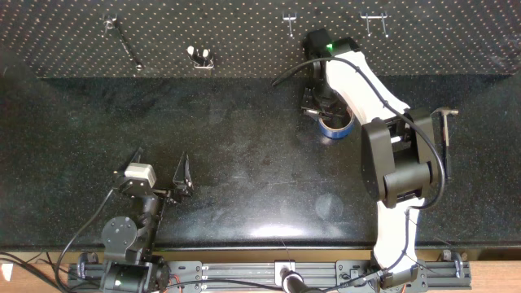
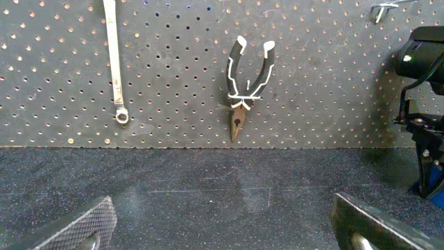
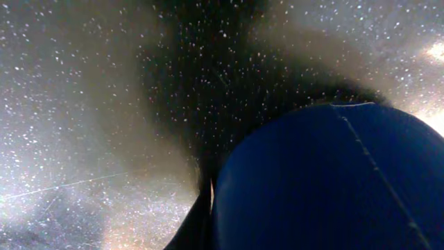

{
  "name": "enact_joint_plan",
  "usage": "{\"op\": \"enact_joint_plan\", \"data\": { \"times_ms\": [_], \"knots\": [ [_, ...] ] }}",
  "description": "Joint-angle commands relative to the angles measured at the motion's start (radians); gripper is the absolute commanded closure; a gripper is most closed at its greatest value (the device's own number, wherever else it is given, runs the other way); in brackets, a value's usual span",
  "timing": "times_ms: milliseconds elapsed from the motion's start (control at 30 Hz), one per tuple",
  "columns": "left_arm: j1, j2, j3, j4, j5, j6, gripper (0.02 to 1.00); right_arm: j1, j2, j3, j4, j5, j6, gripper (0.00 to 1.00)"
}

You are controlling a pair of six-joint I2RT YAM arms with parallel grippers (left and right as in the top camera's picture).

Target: Place Tools Onto Pegboard

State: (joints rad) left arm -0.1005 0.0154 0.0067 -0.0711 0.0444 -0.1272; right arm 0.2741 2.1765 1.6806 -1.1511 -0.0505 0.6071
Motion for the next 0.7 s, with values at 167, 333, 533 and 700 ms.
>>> {"op": "enact_joint_plan", "data": {
  "times_ms": [167, 333, 533, 700],
  "knots": [
    [0.002, -0.012, -0.001, -0.008, -0.011, 0.013, 0.025, 0.046, -0.171, -0.094, 0.091, 0.129, 0.100, 0.923],
    [0.002, -0.012, -0.001, -0.008, -0.011, 0.013, 0.025, 0.048, -0.406, -0.381, 0.396, 0.118, 0.122, 0.925],
    [0.002, -0.012, -0.001, -0.008, -0.011, 0.013, 0.023, 0.051, -0.717, -0.785, 0.875, 0.111, 0.101, 0.925],
    [0.002, -0.012, -0.001, -0.008, -0.011, 0.013, 0.025, 0.090, -0.809, -0.816, 0.923, 0.111, -0.027, 0.925]
  ]
}}
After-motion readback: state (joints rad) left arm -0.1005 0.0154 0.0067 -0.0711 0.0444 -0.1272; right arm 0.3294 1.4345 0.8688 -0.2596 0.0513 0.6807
